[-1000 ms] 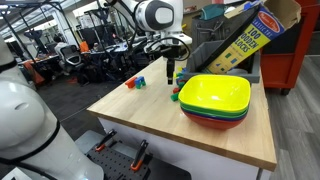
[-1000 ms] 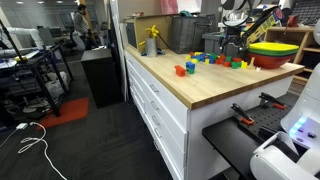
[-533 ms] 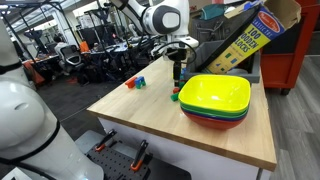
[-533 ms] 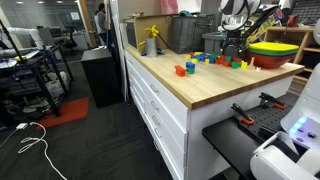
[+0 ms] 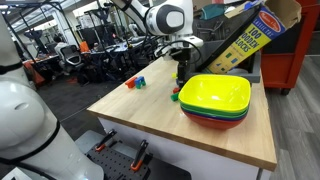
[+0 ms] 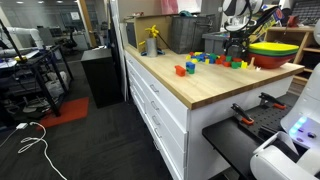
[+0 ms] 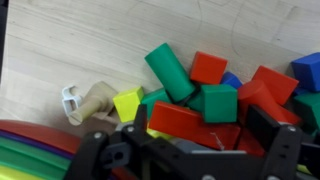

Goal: Pick a green block from the stack and place it on top of the orange block on the far left of the table

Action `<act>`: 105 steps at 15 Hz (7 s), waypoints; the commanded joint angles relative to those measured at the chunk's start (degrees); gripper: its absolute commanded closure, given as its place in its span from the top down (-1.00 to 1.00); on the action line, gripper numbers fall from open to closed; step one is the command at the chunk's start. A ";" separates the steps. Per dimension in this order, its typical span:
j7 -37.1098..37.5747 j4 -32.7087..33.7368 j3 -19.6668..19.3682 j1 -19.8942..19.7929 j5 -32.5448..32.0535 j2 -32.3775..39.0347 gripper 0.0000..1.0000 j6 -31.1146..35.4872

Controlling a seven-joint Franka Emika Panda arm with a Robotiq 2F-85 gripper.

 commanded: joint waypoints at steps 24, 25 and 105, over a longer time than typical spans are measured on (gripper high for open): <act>6.04 0.33 1.02 3.29 -6.52 1.09 -0.68 2.40; 6.00 0.37 1.05 3.33 -6.59 1.00 -0.81 2.51; -21.21 2.81 20.26 18.57 -3.92 -1.79 -0.84 0.85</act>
